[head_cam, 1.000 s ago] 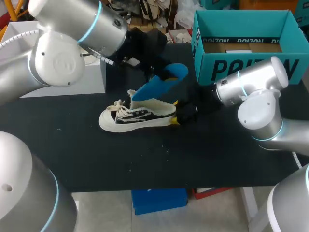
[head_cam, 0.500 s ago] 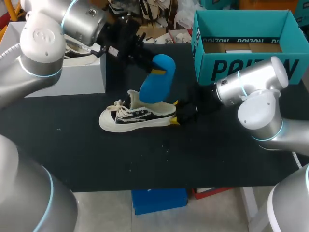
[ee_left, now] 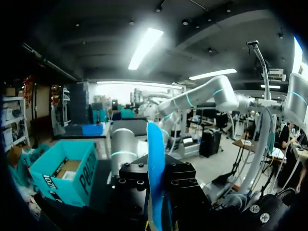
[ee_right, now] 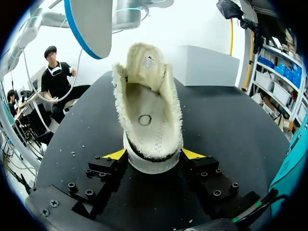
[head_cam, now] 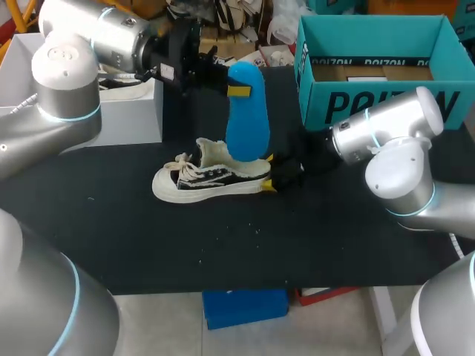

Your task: Take the shoe out of the shoebox, open the shoe tongue, remove and reinsert the insole, then place the shoe into the shoebox

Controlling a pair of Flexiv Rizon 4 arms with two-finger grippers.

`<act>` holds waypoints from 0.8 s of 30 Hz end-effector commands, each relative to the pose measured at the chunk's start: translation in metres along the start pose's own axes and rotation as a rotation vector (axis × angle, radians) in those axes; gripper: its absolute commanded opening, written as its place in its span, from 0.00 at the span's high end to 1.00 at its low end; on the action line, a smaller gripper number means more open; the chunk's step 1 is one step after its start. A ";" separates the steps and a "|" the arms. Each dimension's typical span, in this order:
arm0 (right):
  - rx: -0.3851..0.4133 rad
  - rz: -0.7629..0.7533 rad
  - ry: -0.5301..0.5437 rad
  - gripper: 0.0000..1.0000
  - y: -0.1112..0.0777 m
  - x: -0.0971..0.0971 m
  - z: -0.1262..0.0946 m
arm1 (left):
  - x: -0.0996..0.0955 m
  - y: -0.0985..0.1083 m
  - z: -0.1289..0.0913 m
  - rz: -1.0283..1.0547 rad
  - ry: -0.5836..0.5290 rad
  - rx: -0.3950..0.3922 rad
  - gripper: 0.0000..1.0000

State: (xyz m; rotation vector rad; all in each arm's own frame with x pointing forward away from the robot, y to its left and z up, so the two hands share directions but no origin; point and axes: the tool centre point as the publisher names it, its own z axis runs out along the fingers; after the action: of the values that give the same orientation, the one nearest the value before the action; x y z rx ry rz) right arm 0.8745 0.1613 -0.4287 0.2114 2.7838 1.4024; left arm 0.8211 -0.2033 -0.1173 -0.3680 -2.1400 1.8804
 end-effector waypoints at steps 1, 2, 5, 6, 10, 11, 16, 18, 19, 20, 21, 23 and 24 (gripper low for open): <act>0.003 0.002 -0.001 1.00 0.001 0.000 0.000 | 0.012 -0.017 0.003 -0.023 -0.116 -0.043 1.00; 0.003 0.002 -0.001 1.00 0.001 0.000 0.000 | 0.013 -0.020 0.003 -0.034 -0.133 -0.053 1.00; 0.003 0.002 -0.001 1.00 0.001 0.000 0.000 | 0.016 -0.026 0.002 -0.054 -0.169 -0.073 1.00; 0.003 0.002 -0.001 1.00 0.001 0.000 0.000 | 0.016 -0.026 0.002 -0.054 -0.169 -0.073 1.00; 0.003 0.002 -0.001 1.00 0.001 0.000 0.000 | 0.016 -0.026 0.002 -0.054 -0.169 -0.073 1.00; 0.003 0.002 -0.001 1.00 0.001 0.000 0.000 | 0.016 -0.026 0.002 -0.054 -0.169 -0.073 1.00; 0.003 0.002 -0.001 1.00 0.001 0.000 0.000 | 0.016 -0.026 0.002 -0.054 -0.169 -0.073 1.00; 0.003 0.002 -0.001 1.00 0.001 0.000 0.000 | 0.016 -0.026 0.002 -0.054 -0.169 -0.073 1.00; 0.003 0.002 -0.001 1.00 0.001 0.000 0.000 | 0.016 -0.025 0.006 -0.078 -0.179 -0.091 1.00; 0.003 0.002 -0.001 1.00 0.001 0.000 0.000 | 0.014 -0.027 0.007 -0.099 -0.190 -0.102 1.00; 0.003 0.002 -0.001 1.00 0.001 0.000 0.000 | 0.013 -0.030 0.007 -0.119 -0.200 -0.097 1.00; 0.003 0.002 -0.001 1.00 0.001 0.000 0.000 | 0.011 -0.039 0.004 -0.165 -0.231 -0.089 1.00; 0.003 0.002 -0.001 1.00 0.001 0.000 0.000 | 0.010 -0.045 0.003 -0.167 -0.242 -0.089 1.00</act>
State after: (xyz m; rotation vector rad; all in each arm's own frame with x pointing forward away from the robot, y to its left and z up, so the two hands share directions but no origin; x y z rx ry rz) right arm 0.8745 0.1613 -0.4287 0.2113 2.7838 1.4024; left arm 0.8130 -0.2057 -0.0842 -0.0261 -2.2884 1.8240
